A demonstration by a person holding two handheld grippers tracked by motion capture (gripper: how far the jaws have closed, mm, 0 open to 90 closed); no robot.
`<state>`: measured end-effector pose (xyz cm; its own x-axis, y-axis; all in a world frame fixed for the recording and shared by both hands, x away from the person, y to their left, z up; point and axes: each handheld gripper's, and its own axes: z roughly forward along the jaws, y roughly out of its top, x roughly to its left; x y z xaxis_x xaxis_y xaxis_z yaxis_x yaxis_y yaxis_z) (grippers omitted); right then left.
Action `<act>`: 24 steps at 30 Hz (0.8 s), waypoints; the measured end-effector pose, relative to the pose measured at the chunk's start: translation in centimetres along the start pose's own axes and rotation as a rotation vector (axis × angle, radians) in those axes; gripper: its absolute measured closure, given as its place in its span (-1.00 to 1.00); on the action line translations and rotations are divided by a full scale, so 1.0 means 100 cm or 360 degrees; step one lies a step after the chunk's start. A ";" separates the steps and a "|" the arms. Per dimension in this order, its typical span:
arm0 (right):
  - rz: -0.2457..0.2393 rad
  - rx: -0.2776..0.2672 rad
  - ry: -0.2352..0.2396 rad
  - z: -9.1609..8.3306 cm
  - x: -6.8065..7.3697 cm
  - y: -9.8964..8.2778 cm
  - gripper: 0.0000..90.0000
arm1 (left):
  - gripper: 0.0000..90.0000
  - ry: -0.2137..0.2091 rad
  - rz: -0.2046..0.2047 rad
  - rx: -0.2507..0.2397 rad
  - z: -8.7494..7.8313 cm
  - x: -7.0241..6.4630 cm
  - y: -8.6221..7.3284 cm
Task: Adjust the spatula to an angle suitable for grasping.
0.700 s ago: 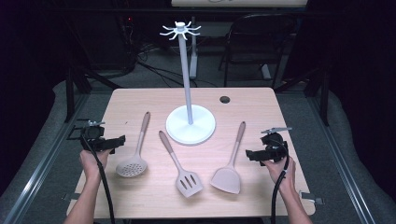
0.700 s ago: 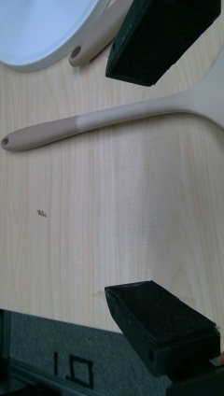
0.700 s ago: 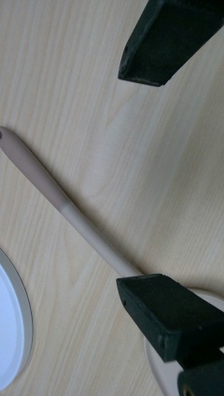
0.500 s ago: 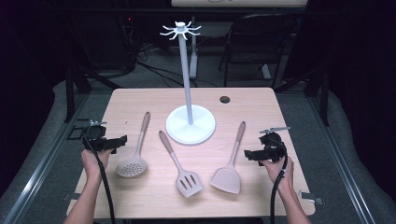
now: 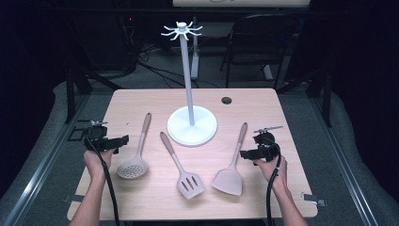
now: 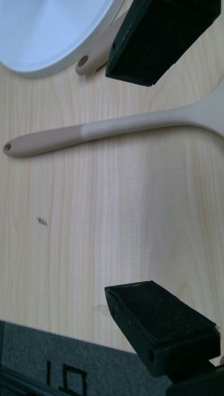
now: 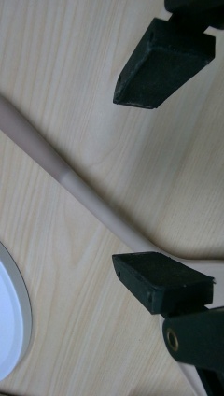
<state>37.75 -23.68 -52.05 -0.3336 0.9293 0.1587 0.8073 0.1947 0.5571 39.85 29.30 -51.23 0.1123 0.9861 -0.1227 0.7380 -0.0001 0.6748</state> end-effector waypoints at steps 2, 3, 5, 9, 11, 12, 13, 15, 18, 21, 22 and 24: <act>-0.0001 -0.0001 0.0008 0.002 0.002 0.001 -0.55 | -1.00 -0.0008 0.0039 0.0017 0.003 -0.003 0.002; -0.0015 0.0007 0.0007 0.004 0.003 0.002 -0.52 | -1.00 -0.0016 0.0067 0.0031 0.004 -0.005 0.002; -0.0049 0.0030 0.0031 0.013 0.010 0.005 -0.46 | -1.00 -0.0014 0.0106 0.0045 0.007 -0.007 0.004; -0.0045 0.0100 0.0023 0.019 0.014 0.004 -0.36 | -1.00 -0.0035 0.0114 0.0056 0.008 -0.005 0.006; -0.0021 0.0086 0.0016 0.021 0.014 0.004 -0.32 | -1.00 -0.0042 0.0122 0.0064 0.008 -0.003 0.006; 0.0001 0.0083 -0.0003 0.023 0.014 0.004 -0.27 | -1.00 -0.0039 0.0136 0.0081 0.009 -0.002 0.005; 0.0001 0.0083 -0.0003 0.023 0.014 0.004 -0.27 | -1.00 -0.0039 0.0136 0.0081 0.009 -0.002 0.005; -0.0010 0.0096 0.0014 0.025 0.014 0.003 -0.26 | -0.99 -0.0035 0.0142 0.0101 0.010 0.000 0.005; -0.0010 0.0109 0.0041 0.028 0.016 0.003 -0.22 | -0.98 -0.0035 0.0144 0.0109 0.010 0.000 0.006; -0.0055 0.0175 0.0021 0.032 0.019 0.002 -0.11 | -0.97 -0.0033 0.0140 0.0105 0.012 -0.002 0.006; -0.0065 0.0189 0.0028 0.034 0.020 0.001 -0.09 | -0.97 -0.0033 0.0150 0.0109 0.012 -0.003 0.006; -0.0060 0.0189 0.0068 0.038 0.022 0.000 -0.05 | -0.97 -0.0034 0.0172 0.0112 0.013 -0.005 0.006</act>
<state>38.89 -20.42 -54.79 -0.3833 0.9068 0.1757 0.8448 0.2673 0.4635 41.10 28.62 -51.71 0.2073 0.9759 -0.0682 0.7658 -0.1185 0.6321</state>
